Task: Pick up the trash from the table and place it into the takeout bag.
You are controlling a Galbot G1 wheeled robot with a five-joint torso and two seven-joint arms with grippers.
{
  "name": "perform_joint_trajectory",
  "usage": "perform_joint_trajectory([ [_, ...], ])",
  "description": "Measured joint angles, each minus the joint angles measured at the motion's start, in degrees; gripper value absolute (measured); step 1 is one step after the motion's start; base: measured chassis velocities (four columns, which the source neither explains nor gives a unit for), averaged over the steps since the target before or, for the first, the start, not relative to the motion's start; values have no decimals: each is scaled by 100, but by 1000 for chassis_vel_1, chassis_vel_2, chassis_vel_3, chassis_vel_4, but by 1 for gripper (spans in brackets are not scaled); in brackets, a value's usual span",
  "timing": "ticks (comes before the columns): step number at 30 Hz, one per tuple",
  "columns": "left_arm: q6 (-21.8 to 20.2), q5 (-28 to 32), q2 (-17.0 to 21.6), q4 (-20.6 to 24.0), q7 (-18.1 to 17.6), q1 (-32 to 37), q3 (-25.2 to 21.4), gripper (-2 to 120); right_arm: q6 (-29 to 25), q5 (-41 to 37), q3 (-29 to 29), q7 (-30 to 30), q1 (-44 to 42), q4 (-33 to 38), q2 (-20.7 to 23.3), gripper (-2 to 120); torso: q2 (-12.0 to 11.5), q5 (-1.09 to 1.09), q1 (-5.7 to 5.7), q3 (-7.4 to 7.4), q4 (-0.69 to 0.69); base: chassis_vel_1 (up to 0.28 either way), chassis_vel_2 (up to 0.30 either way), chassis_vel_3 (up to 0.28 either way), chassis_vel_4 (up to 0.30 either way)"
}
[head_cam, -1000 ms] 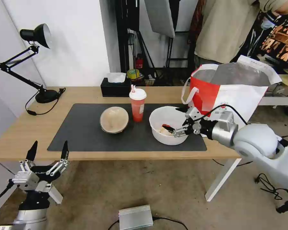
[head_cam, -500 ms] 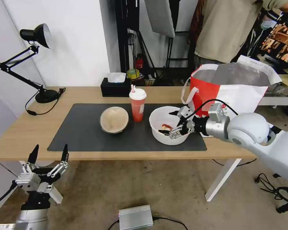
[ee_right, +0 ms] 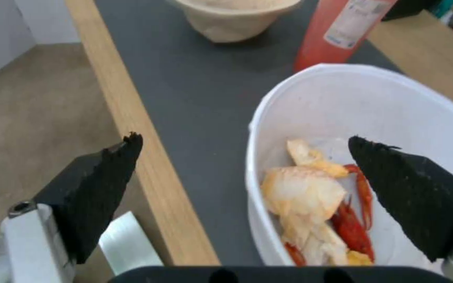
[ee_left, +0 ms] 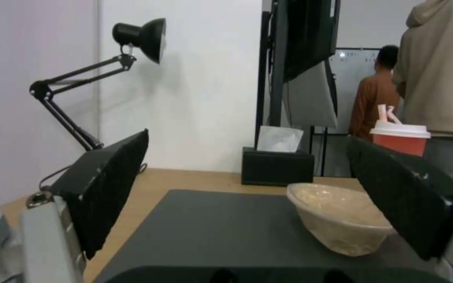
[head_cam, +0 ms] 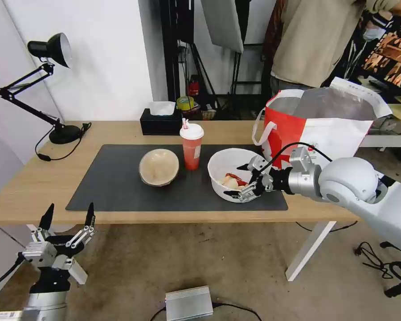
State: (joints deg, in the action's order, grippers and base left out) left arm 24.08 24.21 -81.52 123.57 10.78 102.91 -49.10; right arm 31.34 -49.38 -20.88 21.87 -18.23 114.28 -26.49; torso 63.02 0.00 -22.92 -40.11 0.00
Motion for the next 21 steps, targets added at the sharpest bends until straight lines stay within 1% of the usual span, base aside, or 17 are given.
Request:
perform_joint_trajectory([
  [6,3,1,-14,-23,-6,0,4,100,33,72,-103,-54,-11,-14,-41,100,0,0,0,0,0,0,0,0,0],
  [16,25,11,7,-110,-8,-34,-1,100,53,305,-454,-63,197,-239,-231,100,0,0,0,0,-1,0,0,0,0],
  [21,54,24,20,-165,-8,-44,-10,100,53,354,-558,-193,239,-328,-308,100,0,-1,0,0,-1,0,0,0,0],
])
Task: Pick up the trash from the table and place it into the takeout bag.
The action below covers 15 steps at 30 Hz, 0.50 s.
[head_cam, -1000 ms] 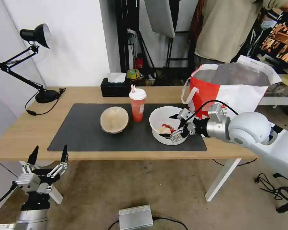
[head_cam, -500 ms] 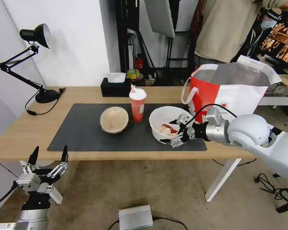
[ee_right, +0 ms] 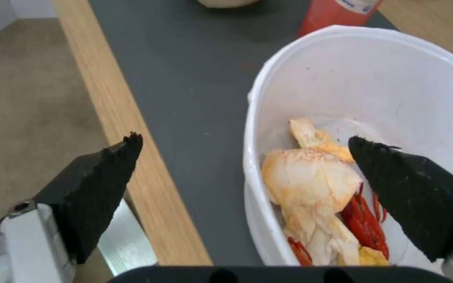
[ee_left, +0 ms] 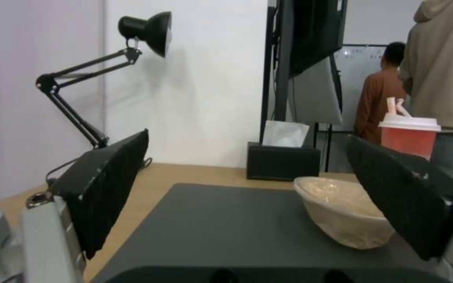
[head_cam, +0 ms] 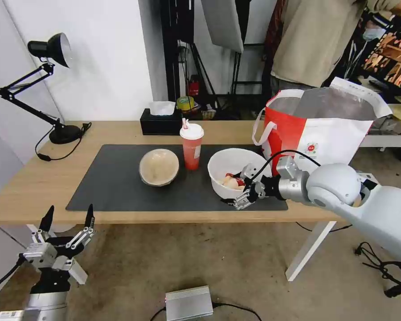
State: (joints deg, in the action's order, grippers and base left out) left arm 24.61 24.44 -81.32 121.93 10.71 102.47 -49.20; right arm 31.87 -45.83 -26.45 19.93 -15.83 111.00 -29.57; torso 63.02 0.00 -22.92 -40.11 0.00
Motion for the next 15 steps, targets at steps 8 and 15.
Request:
perform_joint_trajectory([
  [8,62,0,-2,-72,1,-13,27,100,9,79,-103,-23,75,-140,-52,100,0,0,0,0,0,0,0,0,0],
  [15,65,0,8,-93,7,-34,28,100,21,168,-118,-23,63,-217,-91,100,0,1,0,0,0,0,0,0,0],
])
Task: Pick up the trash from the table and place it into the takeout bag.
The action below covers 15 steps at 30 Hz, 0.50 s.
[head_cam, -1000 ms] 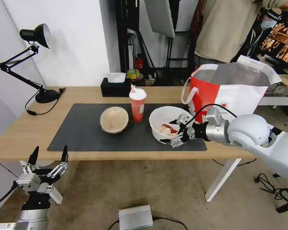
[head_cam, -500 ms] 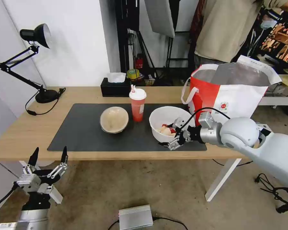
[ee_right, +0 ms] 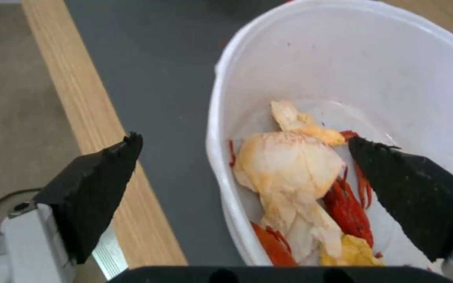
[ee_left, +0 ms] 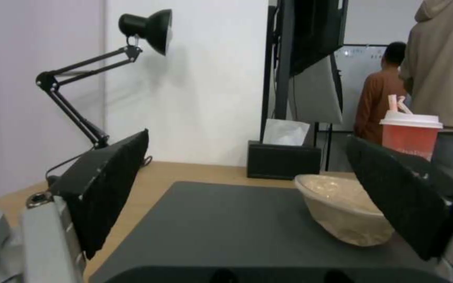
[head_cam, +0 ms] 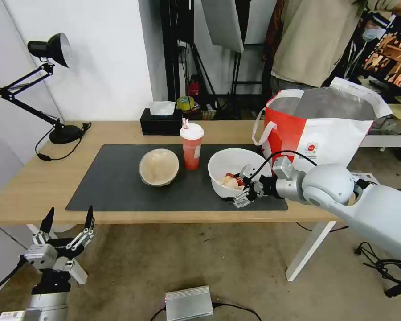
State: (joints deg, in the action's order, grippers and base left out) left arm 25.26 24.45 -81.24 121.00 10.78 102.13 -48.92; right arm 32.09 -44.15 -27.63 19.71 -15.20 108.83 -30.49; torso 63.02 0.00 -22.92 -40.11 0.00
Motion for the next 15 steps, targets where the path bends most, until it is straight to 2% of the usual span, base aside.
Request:
perform_joint_trajectory([
  [15,5,5,20,-28,6,-18,3,100,44,162,-29,12,-39,-167,-47,100,0,0,0,0,0,0,0,0,0],
])
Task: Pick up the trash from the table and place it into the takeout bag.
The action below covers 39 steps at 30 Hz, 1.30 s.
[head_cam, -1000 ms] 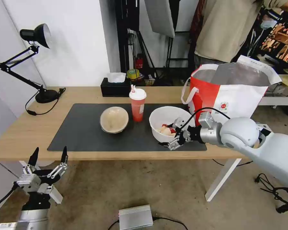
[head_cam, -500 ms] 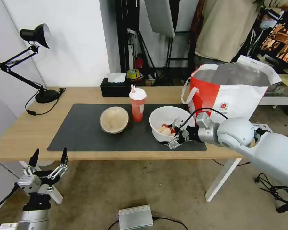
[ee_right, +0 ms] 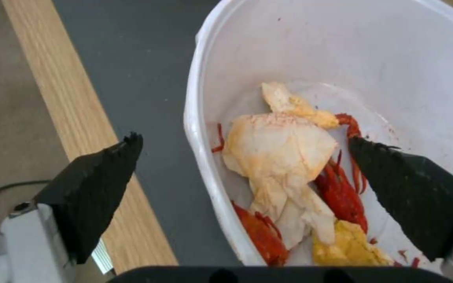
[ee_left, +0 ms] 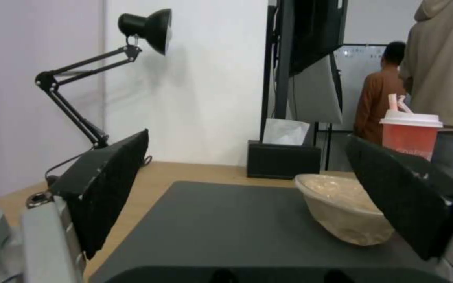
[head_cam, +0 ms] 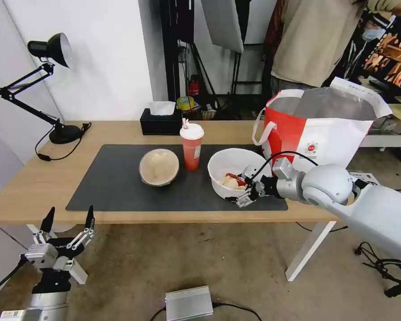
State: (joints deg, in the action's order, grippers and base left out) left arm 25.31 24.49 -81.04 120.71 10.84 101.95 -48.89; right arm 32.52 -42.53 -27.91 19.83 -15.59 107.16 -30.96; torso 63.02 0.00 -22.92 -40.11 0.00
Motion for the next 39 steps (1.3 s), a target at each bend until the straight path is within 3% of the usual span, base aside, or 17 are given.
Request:
perform_joint_trajectory([
  [5,8,2,-2,-25,4,-2,1,100,24,70,-19,35,-15,-19,-27,98,0,0,0,0,0,0,0,0,0],
  [6,14,2,-3,-57,5,-9,4,100,33,109,-33,32,-30,-33,-43,89,0,0,0,0,0,0,0,0,0],
  [11,14,6,1,-80,7,-25,6,100,44,132,-41,33,-32,-56,-62,74,0,0,0,0,0,0,0,0,0],
  [16,15,8,3,-108,14,-44,18,100,58,144,-51,35,-33,-95,-104,51,0,0,0,0,0,0,0,0,0],
  [22,15,8,3,-132,16,-65,25,100,59,146,-57,38,-30,-127,-137,36,0,0,0,0,0,0,0,0,0],
  [23,15,8,-2,-143,16,-75,30,100,59,147,-64,39,-30,-143,-156,28,0,0,0,0,0,0,0,0,0],
  [25,15,8,-5,-151,17,-78,36,100,59,147,-67,39,-29,-153,-165,24,0,0,0,0,0,0,0,0,0],
  [29,15,16,-1,-172,19,-113,37,100,59,165,-74,19,-18,-199,-214,5,0,0,0,0,0,0,0,0,0],
  [32,15,44,5,-172,19,-126,29,100,59,175,-76,7,-17,-219,-241,0,0,0,0,0,0,0,0,0,0],
  [39,15,58,2,-178,22,-129,26,100,59,182,-79,4,-25,-228,-286,0,0,0,0,0,0,0,0,0,0],
])
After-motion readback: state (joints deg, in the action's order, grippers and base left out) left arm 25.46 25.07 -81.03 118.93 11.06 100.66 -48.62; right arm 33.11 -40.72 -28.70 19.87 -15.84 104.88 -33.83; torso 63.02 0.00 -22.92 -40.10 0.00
